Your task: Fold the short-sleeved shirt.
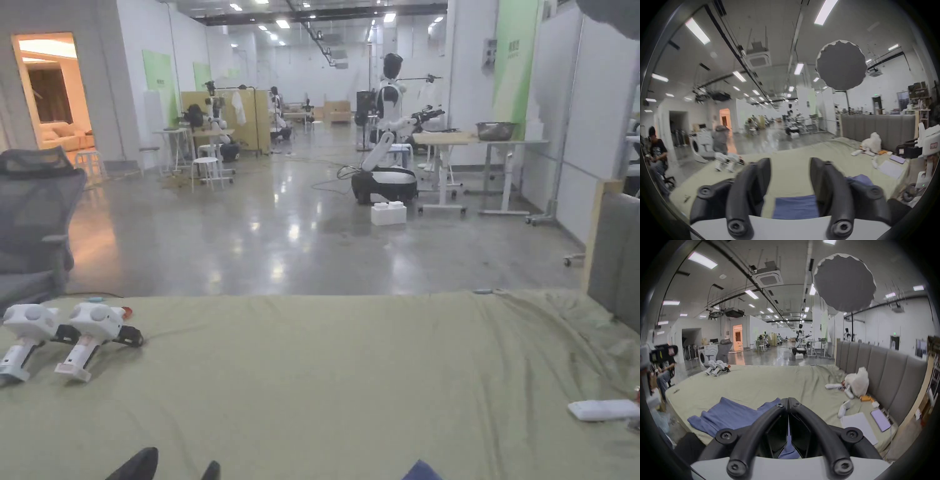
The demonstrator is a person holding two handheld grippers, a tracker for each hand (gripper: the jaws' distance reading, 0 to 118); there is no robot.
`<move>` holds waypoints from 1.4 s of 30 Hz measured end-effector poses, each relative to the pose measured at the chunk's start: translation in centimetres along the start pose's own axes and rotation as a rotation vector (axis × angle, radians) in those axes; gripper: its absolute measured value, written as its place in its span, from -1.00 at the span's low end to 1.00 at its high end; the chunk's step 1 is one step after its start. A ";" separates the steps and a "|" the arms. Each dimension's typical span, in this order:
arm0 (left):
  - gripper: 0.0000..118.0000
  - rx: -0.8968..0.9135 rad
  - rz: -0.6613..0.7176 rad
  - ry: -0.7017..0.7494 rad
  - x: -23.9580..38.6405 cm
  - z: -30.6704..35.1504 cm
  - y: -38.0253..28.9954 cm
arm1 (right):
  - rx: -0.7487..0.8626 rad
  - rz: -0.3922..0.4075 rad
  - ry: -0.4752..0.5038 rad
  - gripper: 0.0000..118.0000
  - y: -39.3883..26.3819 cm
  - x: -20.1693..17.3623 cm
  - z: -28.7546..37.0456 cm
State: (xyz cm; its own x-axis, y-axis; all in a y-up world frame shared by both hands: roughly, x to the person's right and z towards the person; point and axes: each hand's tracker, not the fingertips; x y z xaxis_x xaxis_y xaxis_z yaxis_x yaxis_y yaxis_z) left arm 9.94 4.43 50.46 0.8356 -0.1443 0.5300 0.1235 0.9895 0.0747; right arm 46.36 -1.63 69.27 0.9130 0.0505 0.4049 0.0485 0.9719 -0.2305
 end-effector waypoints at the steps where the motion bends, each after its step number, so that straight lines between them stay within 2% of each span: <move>1: -0.44 0.011 -0.026 0.040 -0.4 0.9 0.2 | 0.015 0.015 -0.022 -1.00 0.2 -0.1 0.2; 3: -0.97 0.020 -0.038 0.061 -0.8 2.6 0.5 | 0.017 -0.001 -0.013 -1.00 0.5 0.3 0.4; 4: -1.00 0.016 -0.030 0.053 -1.0 3.3 0.6 | 0.024 -0.021 -0.008 -1.00 0.7 0.5 0.5; 7: -1.00 0.002 0.000 0.036 -1.4 4.6 0.6 | 0.035 -0.073 0.005 -1.00 0.9 1.1 0.9; 13: -1.00 -0.036 -0.027 0.083 -1.4 5.4 0.5 | 0.048 -0.042 -0.018 -1.00 1.2 0.8 1.6; 16: -1.00 -0.051 0.014 0.082 -2.1 5.0 0.4 | 0.041 -0.024 -0.015 -1.00 1.2 0.4 1.6; 21: -1.00 -0.120 0.081 0.039 -3.0 3.3 -0.1 | 0.015 -0.045 0.013 -1.00 0.5 0.2 1.1; 25: -1.00 -0.226 0.144 -0.008 -3.5 -0.5 -2.1 | -0.028 -0.038 0.024 -1.00 -0.3 0.1 0.5; 28: -0.72 -0.326 0.220 -0.065 -4.1 -5.3 -4.8 | -0.068 -0.046 0.048 -1.00 -1.5 0.5 0.1; 32: 0.18 -0.532 0.331 -0.137 -4.8 -14.2 -9.6 | -0.134 -0.046 0.046 -1.00 -3.1 0.8 -0.7; 33: 0.26 -0.566 0.343 -0.150 -5.0 -16.3 -10.8 | -0.150 -0.046 0.041 -1.00 -3.5 1.0 -0.9; 34: 0.28 -0.614 0.354 -0.178 -5.1 -19.1 -12.4 | -0.171 -0.049 0.033 -1.00 -3.9 1.2 -1.4; 37: 0.28 -0.753 0.310 -0.141 -5.0 -25.9 -17.2 | -0.223 -0.073 0.027 -1.00 -5.0 1.8 -2.6; 42: 0.28 -0.851 0.311 -0.039 -5.4 -32.0 -23.5 | -0.278 -0.114 0.001 -1.00 -6.8 2.7 -3.6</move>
State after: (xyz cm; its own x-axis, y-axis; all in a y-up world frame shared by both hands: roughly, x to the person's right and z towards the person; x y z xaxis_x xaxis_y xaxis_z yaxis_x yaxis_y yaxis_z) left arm 19.64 -18.19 18.84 0.8807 0.1448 0.4511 0.2616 0.6451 -0.7179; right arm 49.98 -8.90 68.74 0.8958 -0.0555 0.4409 0.2592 0.8711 -0.4171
